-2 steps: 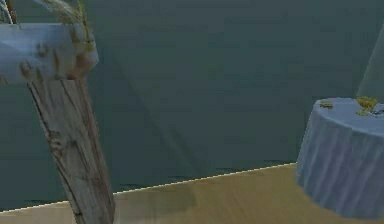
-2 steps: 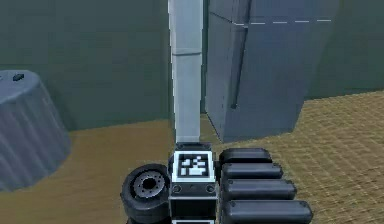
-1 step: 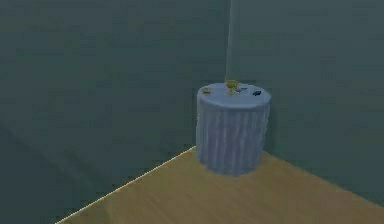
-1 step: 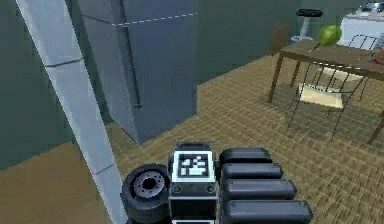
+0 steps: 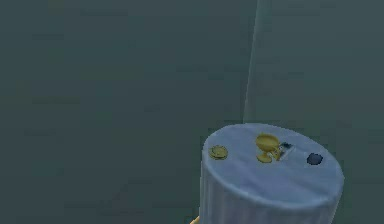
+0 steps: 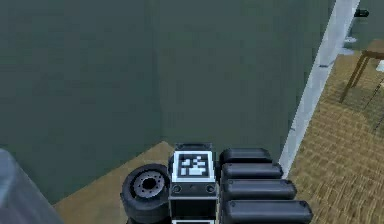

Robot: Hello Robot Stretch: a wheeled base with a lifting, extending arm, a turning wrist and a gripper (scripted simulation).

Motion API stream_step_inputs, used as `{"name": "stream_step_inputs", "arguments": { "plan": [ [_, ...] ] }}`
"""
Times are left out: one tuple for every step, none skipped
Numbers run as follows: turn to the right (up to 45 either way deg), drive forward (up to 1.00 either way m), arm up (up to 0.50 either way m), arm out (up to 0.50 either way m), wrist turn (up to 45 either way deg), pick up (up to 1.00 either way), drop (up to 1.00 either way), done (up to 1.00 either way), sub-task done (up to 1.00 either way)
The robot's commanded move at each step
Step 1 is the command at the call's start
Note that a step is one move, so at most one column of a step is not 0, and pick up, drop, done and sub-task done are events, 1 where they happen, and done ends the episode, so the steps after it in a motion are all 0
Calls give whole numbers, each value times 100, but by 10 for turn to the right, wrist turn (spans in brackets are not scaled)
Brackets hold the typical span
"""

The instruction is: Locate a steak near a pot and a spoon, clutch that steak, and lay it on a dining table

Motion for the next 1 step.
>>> {"name": "stream_step_inputs", "arguments": {
  "plan": [
    [90,0,0,0,0,0,0,0,0]
  ]
}}
